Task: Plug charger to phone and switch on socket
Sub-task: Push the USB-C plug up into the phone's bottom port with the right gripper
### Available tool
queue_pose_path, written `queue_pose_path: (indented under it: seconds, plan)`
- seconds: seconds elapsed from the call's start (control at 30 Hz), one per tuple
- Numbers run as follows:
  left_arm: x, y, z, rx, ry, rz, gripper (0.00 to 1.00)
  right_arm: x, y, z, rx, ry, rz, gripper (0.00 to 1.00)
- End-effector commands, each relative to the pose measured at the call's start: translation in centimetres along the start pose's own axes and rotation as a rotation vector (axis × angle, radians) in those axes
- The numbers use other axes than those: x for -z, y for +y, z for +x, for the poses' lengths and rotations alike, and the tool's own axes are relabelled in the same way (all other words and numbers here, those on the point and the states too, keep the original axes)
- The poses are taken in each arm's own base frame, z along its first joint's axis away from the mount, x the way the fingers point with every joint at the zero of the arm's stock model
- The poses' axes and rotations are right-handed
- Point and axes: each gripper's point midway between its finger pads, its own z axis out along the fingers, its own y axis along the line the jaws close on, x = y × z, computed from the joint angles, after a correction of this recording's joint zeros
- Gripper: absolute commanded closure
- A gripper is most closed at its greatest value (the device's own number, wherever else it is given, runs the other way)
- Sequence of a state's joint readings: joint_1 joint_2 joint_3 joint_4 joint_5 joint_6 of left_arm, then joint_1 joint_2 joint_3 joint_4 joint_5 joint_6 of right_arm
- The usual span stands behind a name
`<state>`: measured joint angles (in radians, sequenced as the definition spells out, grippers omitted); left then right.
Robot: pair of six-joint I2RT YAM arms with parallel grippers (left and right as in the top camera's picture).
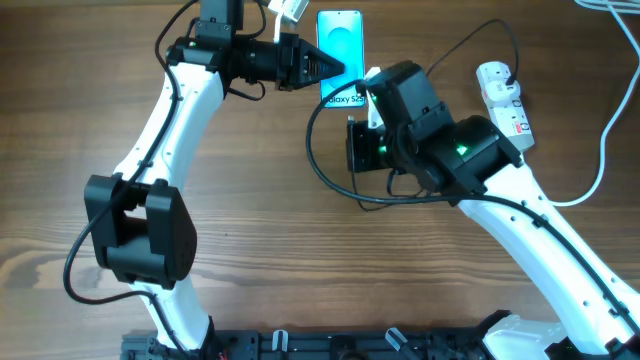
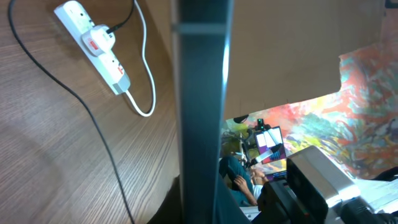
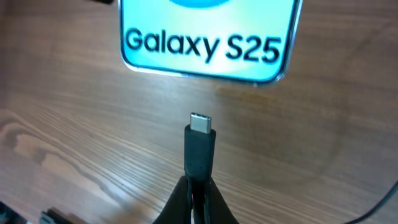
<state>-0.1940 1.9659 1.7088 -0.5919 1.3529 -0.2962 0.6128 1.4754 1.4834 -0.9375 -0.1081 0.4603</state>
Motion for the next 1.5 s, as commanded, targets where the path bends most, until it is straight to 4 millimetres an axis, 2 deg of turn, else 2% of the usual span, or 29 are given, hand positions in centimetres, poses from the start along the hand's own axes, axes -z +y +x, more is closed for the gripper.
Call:
queue_pose_path:
  seconds: [0.0, 0.17, 0.8, 1.47]
  plan:
    - [0.0, -1.8, 0.2, -0.055, 0.016, 0.05, 0.96, -0.4, 0.8, -0.5, -0.004, 0.0, -0.026, 0.96]
    - [0.0, -2.4, 0.4, -0.056, 0.028, 0.081, 0.96, -1.6, 0.6, 0.0, 0.002, 0.04, -0.018, 0.96]
    - [0.0, -1.0, 0.7, -0.093, 0.018, 0.016, 0.96, -1.6, 0.9, -0.6, 0.045, 0.013, -0.028, 0.96]
    - [0.0, -1.8, 0.9, -0.089, 0.031, 0.061, 0.96, -1.7, 0.8, -0.4, 0.037, 0.023, -0.026, 0.96]
